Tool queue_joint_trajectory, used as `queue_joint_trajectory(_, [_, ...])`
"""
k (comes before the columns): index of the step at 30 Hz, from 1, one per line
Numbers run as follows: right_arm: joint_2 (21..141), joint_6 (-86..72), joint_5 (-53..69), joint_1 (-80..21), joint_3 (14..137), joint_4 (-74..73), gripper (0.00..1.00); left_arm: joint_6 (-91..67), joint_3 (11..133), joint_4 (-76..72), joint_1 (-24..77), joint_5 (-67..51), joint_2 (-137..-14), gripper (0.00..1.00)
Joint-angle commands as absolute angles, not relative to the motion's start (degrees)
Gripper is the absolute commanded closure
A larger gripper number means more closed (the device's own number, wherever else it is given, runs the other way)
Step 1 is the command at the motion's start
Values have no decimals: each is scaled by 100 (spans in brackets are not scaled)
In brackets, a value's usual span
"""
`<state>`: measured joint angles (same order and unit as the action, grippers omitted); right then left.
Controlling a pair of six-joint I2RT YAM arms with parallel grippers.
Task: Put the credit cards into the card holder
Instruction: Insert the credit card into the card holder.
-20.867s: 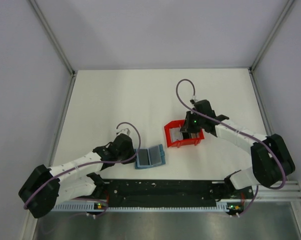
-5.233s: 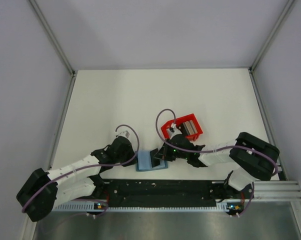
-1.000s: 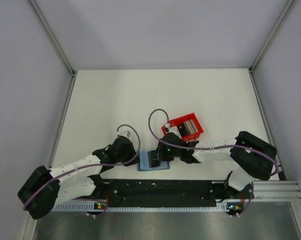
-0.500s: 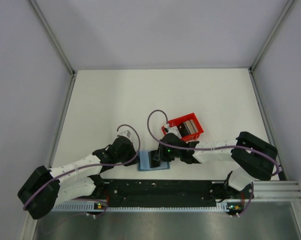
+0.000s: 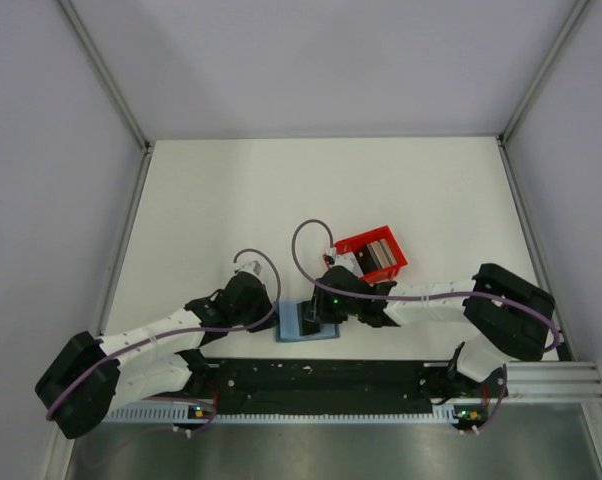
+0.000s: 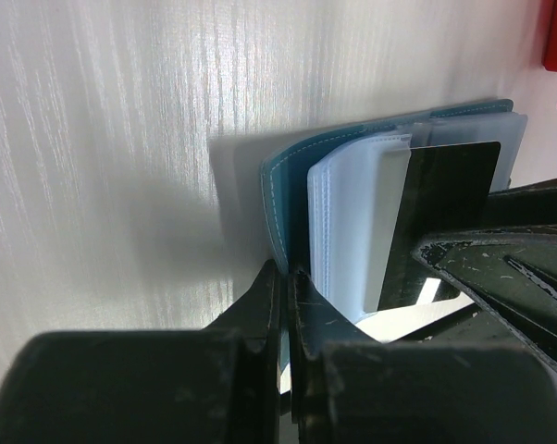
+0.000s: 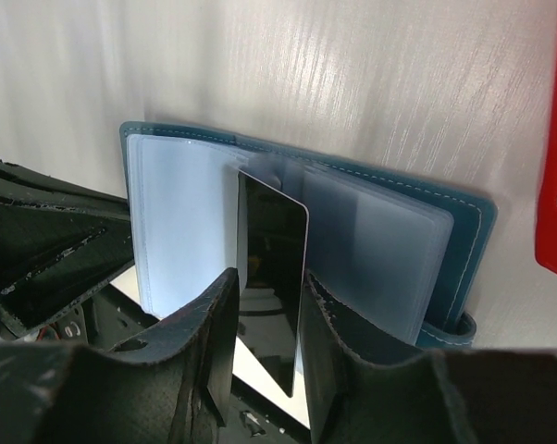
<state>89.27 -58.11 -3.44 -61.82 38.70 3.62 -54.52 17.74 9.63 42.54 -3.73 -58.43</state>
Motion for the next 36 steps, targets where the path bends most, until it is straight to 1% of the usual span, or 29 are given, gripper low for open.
queue_joint_trajectory(1, [8930, -5643, -668, -6240, 3850, -571, 67, -5335, 1547, 1301, 4254, -123, -5959, 100])
queue_joint_trajectory(7, [9070, -5572, -607, -6345, 4060, -668, 65, -5352, 1547, 1292, 4254, -123, -5959, 100])
queue_joint_trajectory(13, [9544, -5555, -282, -6495, 4456, -563, 65, -5353, 1547, 1266, 4254, -141, -5968, 100])
queue_joint_trajectory(17, [9659, -5572, -105, -6521, 4517, -422, 65, -5361, 1547, 1283, 4254, -141, -5959, 100])
queue_joint_trajectory(26, [9220, -5572, -957, -6513, 4517, -1335, 63, -5361, 1538, 1283, 4254, -132, -5950, 100])
queue_joint_trajectory(36, [9053, -5572, -1178, -6513, 4544, -1731, 62, -5353, 1538, 1283, 4254, -141, -5959, 100])
